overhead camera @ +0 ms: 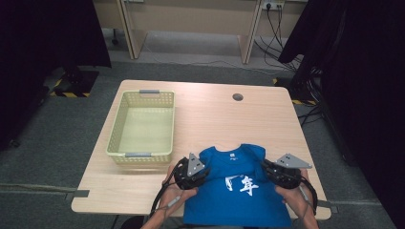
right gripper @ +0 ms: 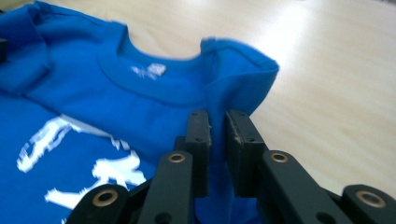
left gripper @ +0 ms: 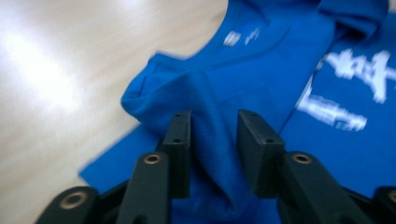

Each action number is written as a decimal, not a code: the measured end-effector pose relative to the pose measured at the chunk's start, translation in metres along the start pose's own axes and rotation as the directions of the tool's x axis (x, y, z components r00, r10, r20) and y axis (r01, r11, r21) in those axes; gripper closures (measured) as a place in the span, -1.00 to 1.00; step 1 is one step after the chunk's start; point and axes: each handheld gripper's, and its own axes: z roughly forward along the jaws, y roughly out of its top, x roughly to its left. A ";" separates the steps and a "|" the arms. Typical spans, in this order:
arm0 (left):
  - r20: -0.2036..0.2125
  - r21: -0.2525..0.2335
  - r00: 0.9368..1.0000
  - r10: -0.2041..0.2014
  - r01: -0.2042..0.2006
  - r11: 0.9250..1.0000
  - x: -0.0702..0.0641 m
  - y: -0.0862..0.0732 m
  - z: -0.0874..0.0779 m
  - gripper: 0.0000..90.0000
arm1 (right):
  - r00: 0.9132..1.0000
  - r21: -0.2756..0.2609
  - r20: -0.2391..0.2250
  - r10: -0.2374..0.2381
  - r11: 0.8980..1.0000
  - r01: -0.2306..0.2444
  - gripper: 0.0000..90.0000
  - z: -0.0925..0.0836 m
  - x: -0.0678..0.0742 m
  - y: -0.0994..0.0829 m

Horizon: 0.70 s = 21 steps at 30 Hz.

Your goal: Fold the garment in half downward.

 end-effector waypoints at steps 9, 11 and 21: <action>-0.033 0.059 0.999 0.010 -0.009 0.998 -0.005 -0.006 0.001 0.21 | 1.000 0.069 -0.009 0.012 0.998 -0.011 0.64 0.010 0.002 -0.017; -0.034 0.058 0.999 0.001 0.001 0.998 -0.004 -0.007 0.001 0.19 | 1.000 0.089 -0.016 0.010 0.996 -0.009 0.60 0.011 0.004 -0.018; -0.087 0.063 0.996 -0.023 0.028 0.998 0.004 0.001 0.012 0.10 | 1.000 0.130 -0.006 -0.003 0.991 0.004 0.55 0.024 0.003 -0.012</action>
